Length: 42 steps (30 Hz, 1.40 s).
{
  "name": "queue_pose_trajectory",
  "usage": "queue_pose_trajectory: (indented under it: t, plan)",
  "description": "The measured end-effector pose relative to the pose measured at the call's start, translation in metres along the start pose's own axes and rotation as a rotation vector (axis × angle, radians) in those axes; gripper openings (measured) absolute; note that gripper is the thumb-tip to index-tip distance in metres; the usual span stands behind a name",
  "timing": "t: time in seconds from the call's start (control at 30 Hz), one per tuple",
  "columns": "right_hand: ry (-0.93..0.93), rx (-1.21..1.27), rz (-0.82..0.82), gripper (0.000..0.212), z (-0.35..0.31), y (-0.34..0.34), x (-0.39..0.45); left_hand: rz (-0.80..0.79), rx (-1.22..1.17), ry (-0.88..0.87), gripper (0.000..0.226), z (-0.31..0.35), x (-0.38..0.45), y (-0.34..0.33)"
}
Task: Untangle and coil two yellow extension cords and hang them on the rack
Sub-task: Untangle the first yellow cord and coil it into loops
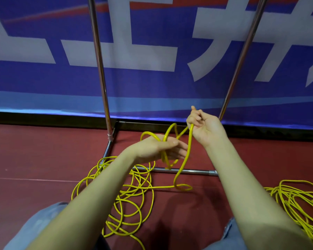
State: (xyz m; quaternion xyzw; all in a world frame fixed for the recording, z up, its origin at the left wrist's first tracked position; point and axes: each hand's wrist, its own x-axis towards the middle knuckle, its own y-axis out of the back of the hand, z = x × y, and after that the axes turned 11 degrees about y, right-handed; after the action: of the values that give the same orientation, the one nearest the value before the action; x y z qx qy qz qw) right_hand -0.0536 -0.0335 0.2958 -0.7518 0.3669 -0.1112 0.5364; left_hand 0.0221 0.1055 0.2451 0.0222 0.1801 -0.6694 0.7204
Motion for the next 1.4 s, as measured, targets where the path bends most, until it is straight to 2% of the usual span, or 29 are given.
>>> queue_pose_trajectory:
  t: [0.1, 0.17, 0.33, 0.4, 0.5, 0.6, 0.67, 0.8, 0.93, 1.13, 1.3, 1.4]
  plan:
    - [0.042, 0.004, 0.005, 0.026, 0.0, 0.001, 0.004, -0.028, 0.032, -0.037, 0.021, 0.001, 0.0, -0.005]
    - [0.047, -0.082, -0.027, 0.025, -0.001, 0.005, 0.007, 0.001, 0.018, -0.051, 0.021, 0.003, 0.001, -0.006]
    - [0.019, -0.633, -0.087, 0.025, -0.002, 0.027, 0.005, 0.189, -0.248, -0.193, 0.013, 0.017, 0.003, -0.002]
    - [-0.035, -0.872, -0.199, 0.024, 0.0, 0.035, 0.001, 0.259, -0.414, -0.274, 0.019, 0.023, 0.003, 0.002]
    - [-0.123, -1.169, -0.513, 0.017, 0.007, 0.043, -0.009, 0.366, -0.616, -0.362, 0.019, 0.032, 0.002, 0.009]
    - [-0.038, -1.368, -0.747, 0.009, 0.02, 0.046, -0.014, 0.421, -0.71, -0.402, 0.017, 0.038, -0.002, 0.015]
    - [0.054, -1.457, -0.78, 0.016, 0.029, 0.047, -0.013, 0.434, -0.73, -0.416, 0.016, 0.04, -0.005, 0.016]
    - [0.144, -1.47, -0.713, 0.028, 0.04, 0.047, -0.01, 0.448, -0.783, -0.438, 0.015, 0.042, -0.009, 0.018]
    - [0.23, -1.375, -0.658, 0.024, 0.045, 0.045, -0.009, 0.45, -0.82, -0.452, 0.015, 0.043, -0.011, 0.022]
    - [0.199, -1.237, -0.595, 0.017, 0.041, 0.046, -0.006, 0.419, -0.838, -0.452, 0.015, 0.042, -0.009, 0.025]
    - [0.116, -1.11, -0.56, 0.007, 0.028, 0.041, -0.01, 0.475, -0.601, -0.295, 0.022, 0.033, -0.007, 0.036]
    - [0.235, -1.122, -0.557, 0.016, 0.019, 0.036, -0.008, 0.516, -0.519, -0.269, 0.022, 0.032, -0.007, 0.032]
